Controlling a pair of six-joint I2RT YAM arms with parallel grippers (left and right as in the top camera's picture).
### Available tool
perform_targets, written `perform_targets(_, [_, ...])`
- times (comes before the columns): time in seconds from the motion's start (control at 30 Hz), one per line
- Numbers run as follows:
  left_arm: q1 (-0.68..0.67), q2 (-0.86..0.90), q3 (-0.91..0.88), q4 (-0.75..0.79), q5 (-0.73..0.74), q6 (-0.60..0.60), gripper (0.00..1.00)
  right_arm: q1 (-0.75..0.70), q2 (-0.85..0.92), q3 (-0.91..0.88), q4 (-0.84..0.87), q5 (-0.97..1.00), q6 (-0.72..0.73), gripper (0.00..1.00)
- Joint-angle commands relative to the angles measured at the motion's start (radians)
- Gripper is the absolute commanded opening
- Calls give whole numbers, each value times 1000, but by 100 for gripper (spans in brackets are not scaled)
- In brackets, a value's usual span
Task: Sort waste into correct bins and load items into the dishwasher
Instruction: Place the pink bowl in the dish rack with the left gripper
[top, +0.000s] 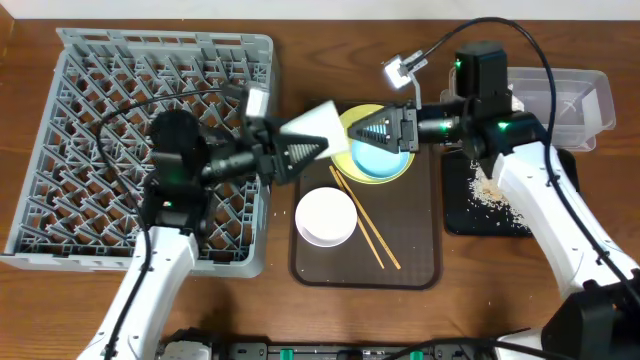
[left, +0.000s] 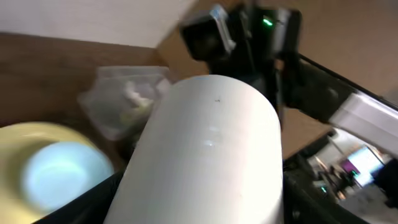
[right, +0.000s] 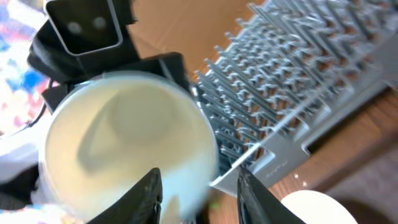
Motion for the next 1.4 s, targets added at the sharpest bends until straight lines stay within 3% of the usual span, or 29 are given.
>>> perform_targets(0.0, [85,2,16,-146,-82,150,46,-43,1,1,-129,285,-56,39])
perform_targets(0.13, [157,-4,16,-334,-235,224,46,-50,-4,2,-228,450,-122,38])
perform_targets(0.3, [249,-39,16,-412,-283,224,43,-53,-24,11,-306,585,-158,38])
perform_targets(0.47, [346,-108,16,-590,-404,287,41,-55,-47,31,-406,736,-190,39])
perform_targets(0.87, [485,-181,200,-1191,-895,383,42,-78,-54,92,-587,856,-216,38])
perform_targets(1.03, [487,-154,208,-1241,-987,384,42,-79,-54,92,-597,856,-216,38])
perform_targets(1.37, [487,47,208,-1250,-990,384,42,-79,-54,92,-601,856,-216,39])
